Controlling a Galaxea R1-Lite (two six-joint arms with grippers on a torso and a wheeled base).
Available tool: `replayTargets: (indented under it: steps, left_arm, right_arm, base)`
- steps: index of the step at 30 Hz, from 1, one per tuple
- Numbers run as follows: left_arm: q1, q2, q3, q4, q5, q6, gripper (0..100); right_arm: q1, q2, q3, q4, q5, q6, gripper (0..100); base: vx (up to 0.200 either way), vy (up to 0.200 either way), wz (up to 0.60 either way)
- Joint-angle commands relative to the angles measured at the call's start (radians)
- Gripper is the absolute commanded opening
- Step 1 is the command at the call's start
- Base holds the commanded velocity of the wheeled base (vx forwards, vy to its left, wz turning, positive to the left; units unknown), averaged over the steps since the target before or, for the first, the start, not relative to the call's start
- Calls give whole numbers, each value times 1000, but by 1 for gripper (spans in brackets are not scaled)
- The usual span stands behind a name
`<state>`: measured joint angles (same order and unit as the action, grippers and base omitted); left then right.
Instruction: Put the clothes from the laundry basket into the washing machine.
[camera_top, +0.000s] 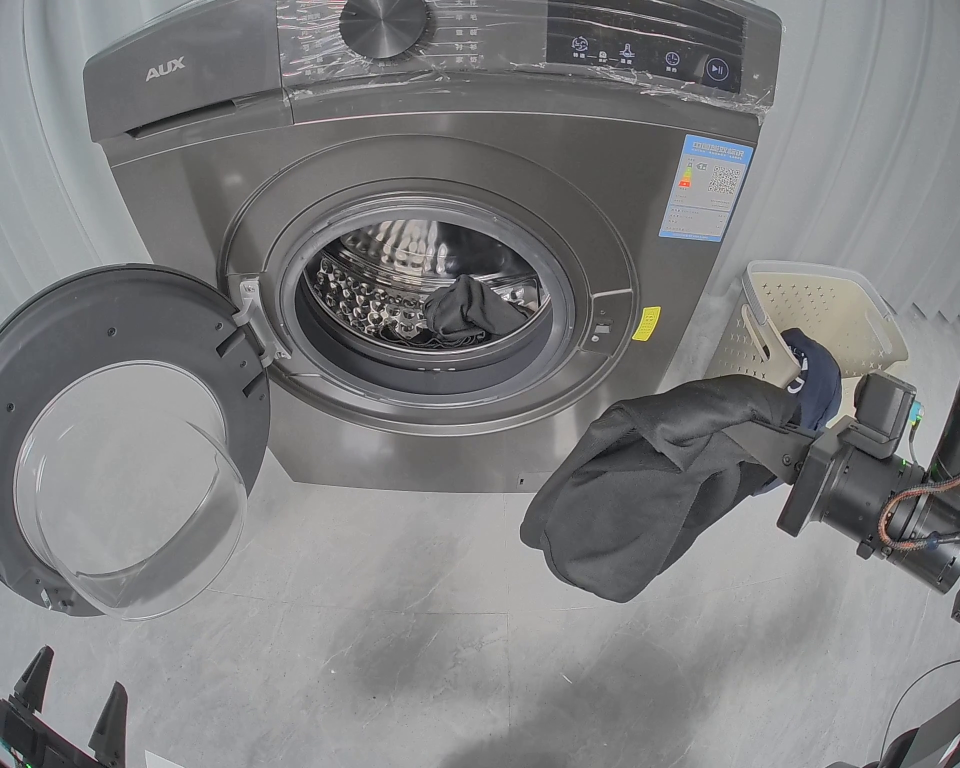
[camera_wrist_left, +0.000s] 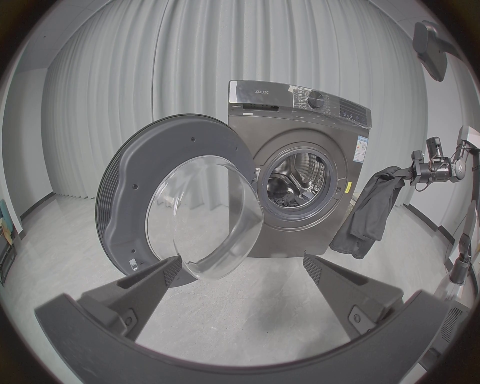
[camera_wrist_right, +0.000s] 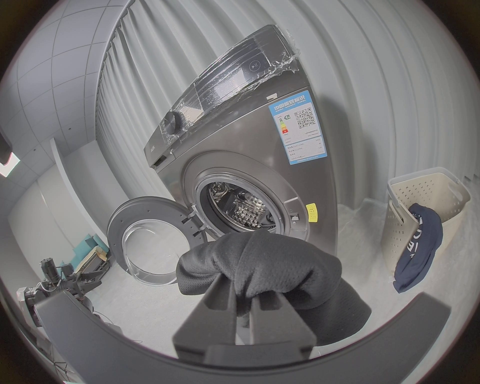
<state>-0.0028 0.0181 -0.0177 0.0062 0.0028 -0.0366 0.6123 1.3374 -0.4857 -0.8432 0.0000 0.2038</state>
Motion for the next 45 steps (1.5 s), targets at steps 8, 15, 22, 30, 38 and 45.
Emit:
replayTargets:
  steps: [8,15,22,30,38,45]
  left_arm:
    - [0,-12,15,0,0,1,100]
    - [0,-12,15,0,0,0,100]
    - [0,-12,13,0,0,0,100]
    - [0,-12,15,0,0,0,100]
    - [0,-12,15,0,2,-2,100]
    - [0,-12,15,0,2,-2,100]
  right_arm:
    - [-2,0,1,0,0,0,0]
    - [-19,0,1,-4,2,2,0]
    - [-20,-7,4,-4,2,2,0]
    - [-20,-6,7,-4,2,2,0]
    - [-22,-1,9,-4,3,2,0]
    - [-22,0,12,-4,5,6,0]
  base:
    - [0,150,0]
    - [0,171,0]
    - [0,0,0]
    - [0,0,0]
    - [0,0,0]
    - [0,0,0]
